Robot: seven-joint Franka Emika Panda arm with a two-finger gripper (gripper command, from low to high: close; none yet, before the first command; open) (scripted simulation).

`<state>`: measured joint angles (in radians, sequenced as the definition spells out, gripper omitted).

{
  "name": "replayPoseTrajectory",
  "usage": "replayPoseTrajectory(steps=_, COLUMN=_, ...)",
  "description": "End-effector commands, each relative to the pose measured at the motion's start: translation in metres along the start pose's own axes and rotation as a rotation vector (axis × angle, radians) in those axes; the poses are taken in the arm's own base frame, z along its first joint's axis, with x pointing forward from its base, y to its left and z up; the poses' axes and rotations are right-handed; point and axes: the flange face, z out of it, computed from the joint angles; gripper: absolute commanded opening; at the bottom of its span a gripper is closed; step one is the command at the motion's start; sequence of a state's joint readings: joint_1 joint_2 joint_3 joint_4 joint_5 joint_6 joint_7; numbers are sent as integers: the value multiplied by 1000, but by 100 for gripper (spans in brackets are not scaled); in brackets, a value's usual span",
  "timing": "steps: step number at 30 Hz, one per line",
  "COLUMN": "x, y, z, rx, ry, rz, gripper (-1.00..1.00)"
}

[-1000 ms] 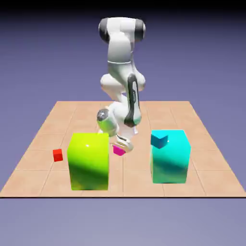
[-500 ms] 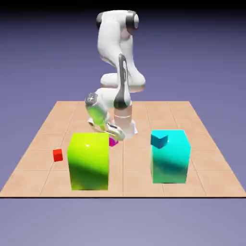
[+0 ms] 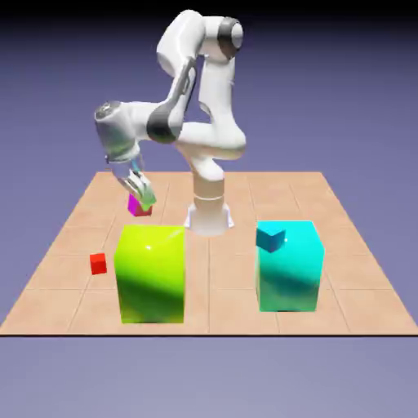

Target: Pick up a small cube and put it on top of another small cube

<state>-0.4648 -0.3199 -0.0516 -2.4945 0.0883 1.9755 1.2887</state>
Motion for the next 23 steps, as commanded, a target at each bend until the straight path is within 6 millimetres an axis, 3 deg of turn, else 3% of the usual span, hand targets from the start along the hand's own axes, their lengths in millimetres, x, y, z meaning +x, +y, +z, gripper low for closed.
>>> replayPoseTrajectory(steps=1, x=-12, y=-8, z=-12, rx=4, ry=2, rz=10, gripper=-100)
replayPoseTrajectory(steps=8, x=-165, y=-53, z=-34, rx=-27, ry=-82, rz=-22, gripper=-100)
replayPoseTrajectory(steps=13, x=-297, y=-42, z=-22, rx=-120, ry=-173, rz=-11, gripper=-100)
replayPoseTrajectory(steps=14, x=-315, y=-36, z=-18, rx=-140, ry=-184, rz=5, gripper=-100)
replayPoseTrajectory(steps=19, x=-327, y=-29, z=53, rx=-148, ry=-186, rz=21, gripper=-100)
replayPoseTrajectory(steps=20, x=-327, y=-29, z=53, rx=-148, ry=-186, rz=21, gripper=100)
replayPoseTrajectory(steps=21, x=-327, y=-29, z=53, rx=-148, ry=-186, rz=21, gripper=100)
replayPoseTrajectory(steps=23, x=-324, y=-33, z=20, rx=-148, ry=-188, rz=21, gripper=100)
